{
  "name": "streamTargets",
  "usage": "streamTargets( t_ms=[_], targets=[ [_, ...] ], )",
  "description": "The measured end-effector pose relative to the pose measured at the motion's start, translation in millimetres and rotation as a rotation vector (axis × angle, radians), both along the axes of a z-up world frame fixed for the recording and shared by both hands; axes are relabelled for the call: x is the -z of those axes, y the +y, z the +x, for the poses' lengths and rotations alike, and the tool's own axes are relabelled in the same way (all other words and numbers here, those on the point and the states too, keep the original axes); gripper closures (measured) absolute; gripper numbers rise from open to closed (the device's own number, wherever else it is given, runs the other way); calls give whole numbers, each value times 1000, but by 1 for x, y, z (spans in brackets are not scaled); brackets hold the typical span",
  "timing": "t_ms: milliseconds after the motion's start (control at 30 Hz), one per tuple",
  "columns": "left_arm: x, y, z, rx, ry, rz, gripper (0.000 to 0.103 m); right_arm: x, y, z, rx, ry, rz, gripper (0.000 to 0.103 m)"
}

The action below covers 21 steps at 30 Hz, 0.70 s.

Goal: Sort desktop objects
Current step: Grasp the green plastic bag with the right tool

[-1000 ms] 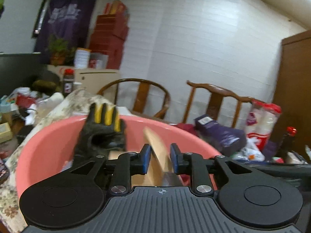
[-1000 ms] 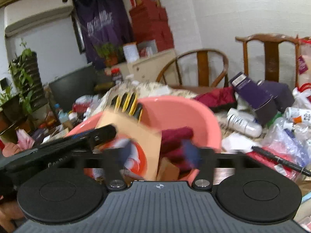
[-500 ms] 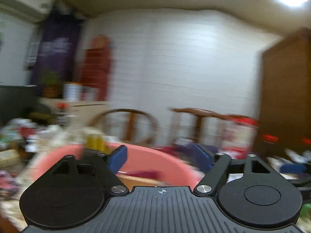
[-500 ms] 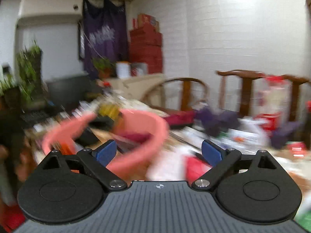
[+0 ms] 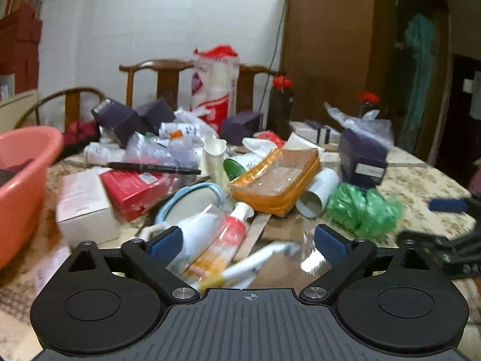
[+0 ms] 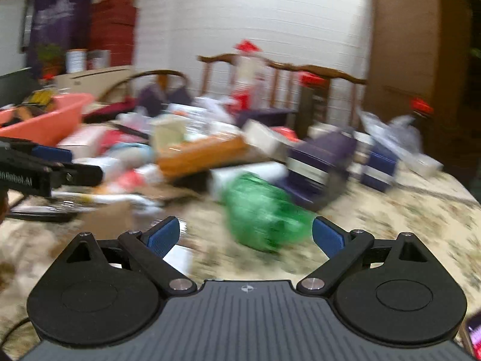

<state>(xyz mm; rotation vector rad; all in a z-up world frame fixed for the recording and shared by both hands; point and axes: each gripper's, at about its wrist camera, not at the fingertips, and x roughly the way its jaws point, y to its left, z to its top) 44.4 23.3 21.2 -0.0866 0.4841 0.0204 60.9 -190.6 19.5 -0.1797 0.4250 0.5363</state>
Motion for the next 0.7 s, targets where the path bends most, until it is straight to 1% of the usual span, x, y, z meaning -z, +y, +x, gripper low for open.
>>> streamTargets(
  t_ms=[33, 133, 233, 300, 367, 400, 433, 467, 533, 567, 633, 700],
  targets=[
    [0, 0, 11, -10, 1, 1, 0, 3, -5, 7, 20, 16, 10, 7],
    [-6, -11, 44, -1, -2, 12, 0, 5, -8, 33, 51, 73, 62, 7],
    [-10, -16, 70, -8, -3, 16, 0, 6, 2, 57, 32, 134, 95, 7],
    [-12, -10, 90, -43, -11, 15, 0, 8, 14, 70, 13, 154, 63, 7],
    [-11, -4, 104, -95, -20, 39, 0, 15, 27, 81, 4, 160, 7, 9],
    [-9, 0, 106, -122, -20, 46, 0, 19, 34, 88, 8, 176, -27, 26],
    [-7, 3, 108, -136, -19, 44, 0, 24, 38, 93, 13, 204, -49, 40],
    [-1, 8, 108, -141, -14, 37, 0, 26, 39, 94, 26, 217, -40, 39],
    [7, 13, 109, -131, 18, 20, 0, 25, 32, 90, 50, 202, 1, 44],
    [9, 16, 108, -117, 26, 15, 0, 25, 29, 87, 51, 192, 15, 44],
    [9, 16, 106, -111, 20, 12, 0, 24, 21, 85, 55, 191, 78, 44],
    [7, 15, 104, -90, 6, 4, 0, 23, 16, 88, 40, 224, 124, 44]
  ],
)
